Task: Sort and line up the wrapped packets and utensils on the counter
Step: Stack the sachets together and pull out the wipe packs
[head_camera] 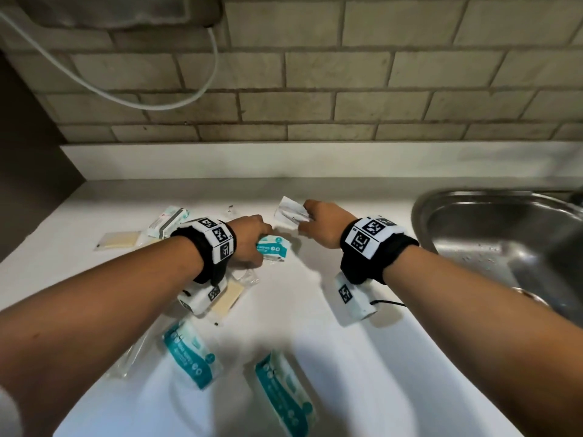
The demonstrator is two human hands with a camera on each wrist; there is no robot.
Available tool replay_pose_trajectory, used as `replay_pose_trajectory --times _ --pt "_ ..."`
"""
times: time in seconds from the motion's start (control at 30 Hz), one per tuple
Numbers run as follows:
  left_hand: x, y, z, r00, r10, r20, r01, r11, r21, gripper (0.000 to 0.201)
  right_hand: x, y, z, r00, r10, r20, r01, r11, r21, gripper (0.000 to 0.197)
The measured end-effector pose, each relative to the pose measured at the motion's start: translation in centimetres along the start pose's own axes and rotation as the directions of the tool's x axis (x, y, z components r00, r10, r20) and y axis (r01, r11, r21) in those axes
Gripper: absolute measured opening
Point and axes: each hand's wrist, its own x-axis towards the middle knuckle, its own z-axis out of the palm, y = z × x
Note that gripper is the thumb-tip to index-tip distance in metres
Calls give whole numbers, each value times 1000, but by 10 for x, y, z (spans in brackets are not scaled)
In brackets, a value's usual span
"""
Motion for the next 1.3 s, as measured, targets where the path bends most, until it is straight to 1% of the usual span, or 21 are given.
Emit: replay_pose_trajectory --times 0.07,0.17,0.23,0.37,0.43,0.5,0.57,0.6,0.67,0.7,0.73,0.77,0.87,0.97,1.03,1.1,1.2,1.3 --pt "0 -4 2 1000 -7 -12 7 1000 4 55 -1 1 1 1000 5 22 -4 1000 -20 22" --pt "-1 -9 3 1000 -19 -16 19 1000 5 58 -4 0 1 999 4 42 -2 999 -42 17" --pt "-3 -14 2 999 -33 -15 34 999 9 58 -6 0 1 999 4 51 -1 999 -49 18" --pt "-8 -23 2 996 -90 -14 90 996 10 56 -6 -3 1 998 10 55 -7 998 -69 32" --pt "-12 -24 2 994 -106 -2 106 994 -20 66 -6 -4 1 998 14 64 -9 997 -76 34" --pt "-15 -21 -3 994 -106 20 107 993 -55 81 -8 -5 -1 997 10 79 -3 996 -92 32" --pt "-20 -15 -13 997 -80 3 80 994 -69 90 -11 -3 -4 995 8 102 3 994 -111 29" --pt "-23 -11 -18 998 -53 -35 50 996 -77 93 -13 -1 -6 993 13 117 0 994 -113 30" --pt "-28 0 -26 989 40 -141 -59 990 -129 95 -16 5 -9 989 28 147 -14 995 -96 28" --pt "-31 9 -29 978 96 -188 -129 977 -172 96 -18 8 -10 987 40 158 -27 996 -82 22" --pt "-33 19 -31 965 147 -218 -193 959 -208 96 -21 10 -10 985 46 169 -35 997 -66 15" --pt "-35 29 -31 955 190 -230 -242 944 -224 94 -24 13 -11 981 57 186 -49 998 -47 14" --pt "-38 56 -22 943 271 -195 -304 937 -171 87 -33 22 -7 969 64 237 -61 998 -19 18" --pt "-36 67 -8 947 266 -180 -283 956 -78 76 -33 27 -1 953 86 291 -92 996 7 21" --pt "-36 74 -3 947 243 -213 -259 965 -51 65 -34 32 2 946 110 304 -124 992 28 25" --pt "-33 79 -1 944 226 -242 -243 969 -41 55 -33 37 3 949 120 291 -140 989 51 23" --pt "-25 82 -1 951 191 -243 -211 976 -58 45 -29 41 3 958 128 255 -149 987 64 14" --pt "-18 84 1 967 126 -221 -155 981 -120 44 -27 45 4 961 131 243 -148 987 56 20"
